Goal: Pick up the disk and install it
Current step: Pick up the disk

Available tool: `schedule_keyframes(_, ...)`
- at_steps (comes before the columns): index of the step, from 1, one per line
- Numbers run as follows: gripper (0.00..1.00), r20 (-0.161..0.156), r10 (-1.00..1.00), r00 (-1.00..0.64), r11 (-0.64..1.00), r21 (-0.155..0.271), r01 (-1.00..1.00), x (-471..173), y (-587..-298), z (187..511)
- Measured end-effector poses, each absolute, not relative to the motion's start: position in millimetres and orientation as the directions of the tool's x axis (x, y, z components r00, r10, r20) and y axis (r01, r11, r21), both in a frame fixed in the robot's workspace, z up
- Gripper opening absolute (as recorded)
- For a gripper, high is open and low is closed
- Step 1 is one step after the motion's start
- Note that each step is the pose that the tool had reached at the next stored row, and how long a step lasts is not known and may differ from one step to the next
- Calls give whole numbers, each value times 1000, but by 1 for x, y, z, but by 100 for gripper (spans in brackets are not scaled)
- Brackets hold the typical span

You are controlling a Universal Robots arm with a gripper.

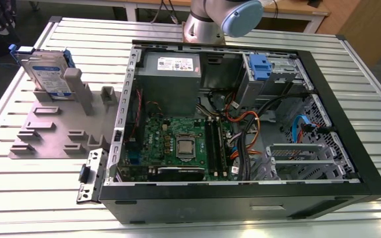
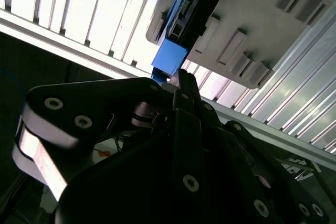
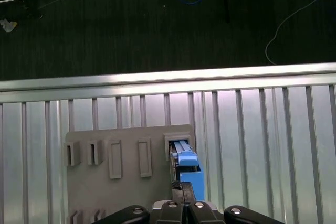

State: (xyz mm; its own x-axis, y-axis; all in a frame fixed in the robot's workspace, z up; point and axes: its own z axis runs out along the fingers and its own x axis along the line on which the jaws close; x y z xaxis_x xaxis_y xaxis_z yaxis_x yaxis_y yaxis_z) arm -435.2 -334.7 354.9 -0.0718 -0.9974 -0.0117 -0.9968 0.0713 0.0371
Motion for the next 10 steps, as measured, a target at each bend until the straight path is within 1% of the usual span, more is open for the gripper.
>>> schedule_keyframes(10,11,-12,-997,-71,71,37,-997,-435,-335,355)
